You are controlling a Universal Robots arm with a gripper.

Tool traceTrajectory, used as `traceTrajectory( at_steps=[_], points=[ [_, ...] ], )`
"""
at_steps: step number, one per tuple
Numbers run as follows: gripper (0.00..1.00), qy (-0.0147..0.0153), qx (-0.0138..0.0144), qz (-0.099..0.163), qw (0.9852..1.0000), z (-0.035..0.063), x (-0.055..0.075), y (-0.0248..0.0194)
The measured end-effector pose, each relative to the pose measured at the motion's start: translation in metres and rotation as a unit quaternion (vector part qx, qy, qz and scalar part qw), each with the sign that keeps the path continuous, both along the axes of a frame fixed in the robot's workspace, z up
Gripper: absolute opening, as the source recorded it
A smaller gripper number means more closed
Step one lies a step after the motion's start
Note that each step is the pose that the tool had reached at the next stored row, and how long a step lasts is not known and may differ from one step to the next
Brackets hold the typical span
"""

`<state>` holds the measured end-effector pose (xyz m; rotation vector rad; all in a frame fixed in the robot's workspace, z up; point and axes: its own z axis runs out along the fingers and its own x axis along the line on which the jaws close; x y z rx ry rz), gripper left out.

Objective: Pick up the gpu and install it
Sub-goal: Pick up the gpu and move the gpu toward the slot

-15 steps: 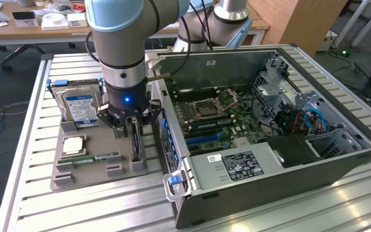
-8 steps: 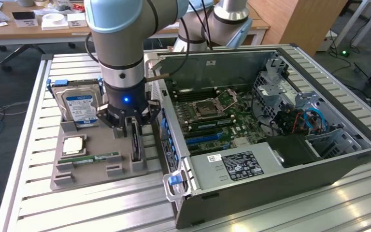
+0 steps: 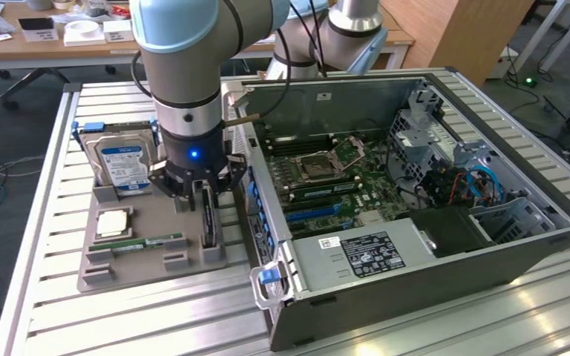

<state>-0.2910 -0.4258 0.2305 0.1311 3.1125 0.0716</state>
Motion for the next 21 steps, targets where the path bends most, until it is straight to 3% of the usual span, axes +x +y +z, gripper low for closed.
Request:
traceTrajectory(
  at_steps=[21],
  points=[
    [0.43,0.0001,-0.0001,0.0,1.0,0.0001,0.0041,-0.0001]
  ],
)
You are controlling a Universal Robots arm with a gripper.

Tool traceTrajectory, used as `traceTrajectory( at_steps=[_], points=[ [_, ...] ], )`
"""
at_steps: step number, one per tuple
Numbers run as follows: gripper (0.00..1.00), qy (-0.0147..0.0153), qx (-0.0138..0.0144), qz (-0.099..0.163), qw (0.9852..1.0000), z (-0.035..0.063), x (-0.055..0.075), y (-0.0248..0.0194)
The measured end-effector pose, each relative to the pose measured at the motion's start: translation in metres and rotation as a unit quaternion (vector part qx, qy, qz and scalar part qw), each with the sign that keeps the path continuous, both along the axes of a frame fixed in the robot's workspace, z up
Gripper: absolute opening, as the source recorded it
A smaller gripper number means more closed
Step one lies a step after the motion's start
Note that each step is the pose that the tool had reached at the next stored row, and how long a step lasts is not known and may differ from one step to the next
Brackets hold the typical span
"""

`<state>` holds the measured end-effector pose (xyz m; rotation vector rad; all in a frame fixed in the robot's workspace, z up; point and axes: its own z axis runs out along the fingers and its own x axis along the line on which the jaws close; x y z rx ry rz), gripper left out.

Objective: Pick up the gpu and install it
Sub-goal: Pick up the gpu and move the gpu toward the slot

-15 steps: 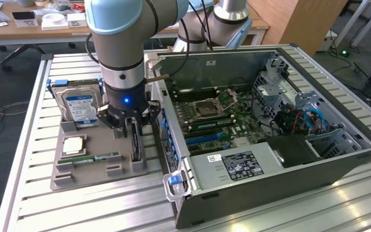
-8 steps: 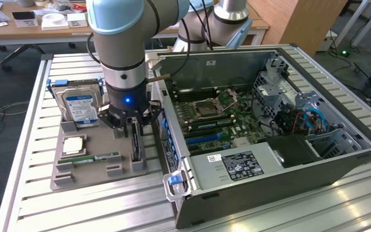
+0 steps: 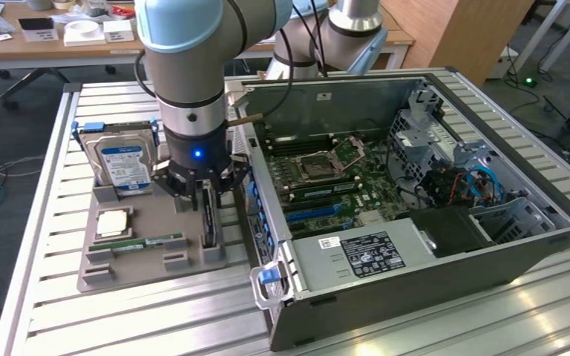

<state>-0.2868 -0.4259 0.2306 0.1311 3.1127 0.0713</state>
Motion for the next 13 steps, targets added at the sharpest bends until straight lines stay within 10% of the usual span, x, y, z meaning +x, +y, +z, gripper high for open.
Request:
traceTrajectory(
  at_steps=[13],
  points=[
    [0.43,0.0,0.0,0.0,1.0,0.0,0.0004,-0.0011]
  ],
)
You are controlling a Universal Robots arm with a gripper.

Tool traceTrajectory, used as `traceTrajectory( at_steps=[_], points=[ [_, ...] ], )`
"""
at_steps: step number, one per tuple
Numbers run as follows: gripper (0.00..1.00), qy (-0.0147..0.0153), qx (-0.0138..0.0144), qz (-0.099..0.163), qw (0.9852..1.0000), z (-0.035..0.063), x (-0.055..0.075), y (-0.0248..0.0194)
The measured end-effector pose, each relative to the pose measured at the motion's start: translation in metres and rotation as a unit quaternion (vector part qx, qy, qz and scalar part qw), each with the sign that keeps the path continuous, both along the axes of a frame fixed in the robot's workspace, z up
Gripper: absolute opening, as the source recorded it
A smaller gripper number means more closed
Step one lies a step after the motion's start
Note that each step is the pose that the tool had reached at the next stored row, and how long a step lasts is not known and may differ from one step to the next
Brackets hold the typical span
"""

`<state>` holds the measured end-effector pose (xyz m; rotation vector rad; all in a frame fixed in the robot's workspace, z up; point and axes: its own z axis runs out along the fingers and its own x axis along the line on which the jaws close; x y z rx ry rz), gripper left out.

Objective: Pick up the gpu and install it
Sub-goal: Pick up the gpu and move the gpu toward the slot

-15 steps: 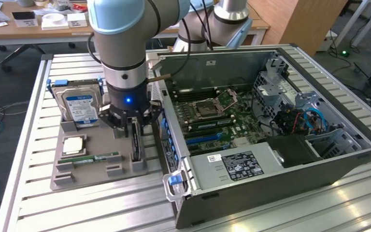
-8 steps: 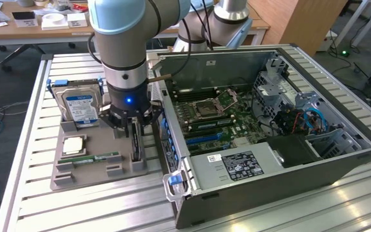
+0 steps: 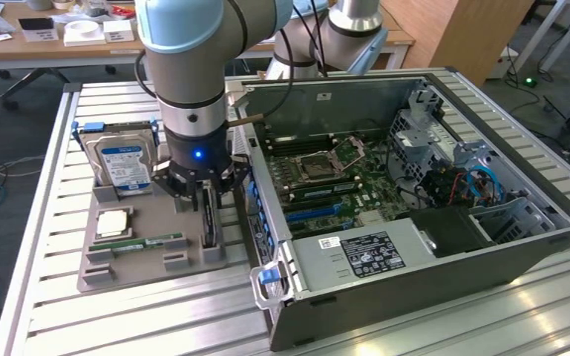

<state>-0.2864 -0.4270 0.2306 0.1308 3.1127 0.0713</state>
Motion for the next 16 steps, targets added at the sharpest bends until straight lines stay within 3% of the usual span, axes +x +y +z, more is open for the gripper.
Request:
traceTrajectory(
  at_steps=[4,7,16],
  points=[
    [0.42,0.0,0.0,0.0,1.0,0.0,0.0,0.0],
    [0.29,0.0,0.0,0.0,1.0,0.0,0.0,0.0],
    [0.29,0.0,0.0,0.0,1.0,0.0,0.0,0.0]
  ],
)
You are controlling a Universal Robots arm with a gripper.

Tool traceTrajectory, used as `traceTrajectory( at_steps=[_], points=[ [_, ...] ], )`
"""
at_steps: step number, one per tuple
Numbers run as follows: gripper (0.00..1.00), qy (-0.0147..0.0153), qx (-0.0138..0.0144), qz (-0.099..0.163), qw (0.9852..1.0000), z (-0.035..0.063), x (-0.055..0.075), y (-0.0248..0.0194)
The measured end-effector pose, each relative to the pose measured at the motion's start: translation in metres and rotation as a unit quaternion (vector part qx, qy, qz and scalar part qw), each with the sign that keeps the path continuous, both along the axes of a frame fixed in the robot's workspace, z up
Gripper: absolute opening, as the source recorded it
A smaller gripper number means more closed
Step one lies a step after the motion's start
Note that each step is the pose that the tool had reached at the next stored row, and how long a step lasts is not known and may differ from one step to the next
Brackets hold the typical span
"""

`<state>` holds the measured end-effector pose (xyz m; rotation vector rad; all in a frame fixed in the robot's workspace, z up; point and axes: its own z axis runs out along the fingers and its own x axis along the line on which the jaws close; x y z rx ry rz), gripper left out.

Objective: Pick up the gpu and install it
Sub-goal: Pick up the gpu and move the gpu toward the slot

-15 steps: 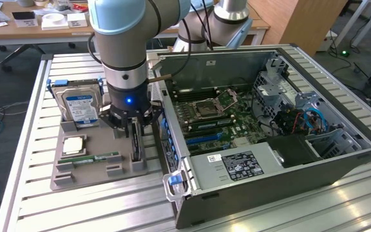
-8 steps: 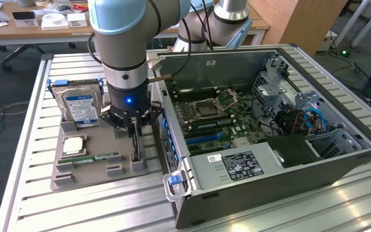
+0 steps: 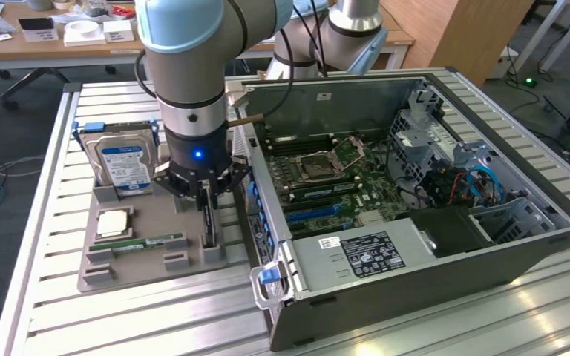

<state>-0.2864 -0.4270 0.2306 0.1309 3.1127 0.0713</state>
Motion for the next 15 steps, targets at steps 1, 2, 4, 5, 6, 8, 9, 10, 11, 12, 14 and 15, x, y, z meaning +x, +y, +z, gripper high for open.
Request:
traceTrajectory(
  at_steps=[1,2,4,5,6,8,9,10,11,12,14,15],
  points=[
    [0.27,0.0,0.0,0.0,1.0,0.0,0.0,0.0],
    [0.27,0.0,0.0,0.0,1.0,0.0,0.0,0.0],
    [0.26,0.0,0.0001,0.0,1.0,0.0,0.0,0.0],
    [0.26,0.0,0.0,0.0,1.0,0.0,0.0,0.0],
    [0.26,0.0,0.0,0.0,1.0,0.0,0.0,0.0],
    [0.26,0.0,0.0,0.0,1.0,0.0,0.0,0.0],
    [0.26,0.0,0.0,0.0,1.0,0.0,0.0,0.0],
    [0.26,0.0,0.0,0.0,1.0,0.0,0.0,0.0],
    [0.26,0.0,0.0,0.0,1.0,0.0,0.0,0.0],
    [0.26,0.0,0.0,0.0,1.0,0.0,0.0,0.0],
    [0.26,0.0,0.0,0.0,1.0,0.0,0.0,0.0],
    [0.26,0.0,0.0,0.0,1.0,0.0,0.0,0.0]
  ],
)
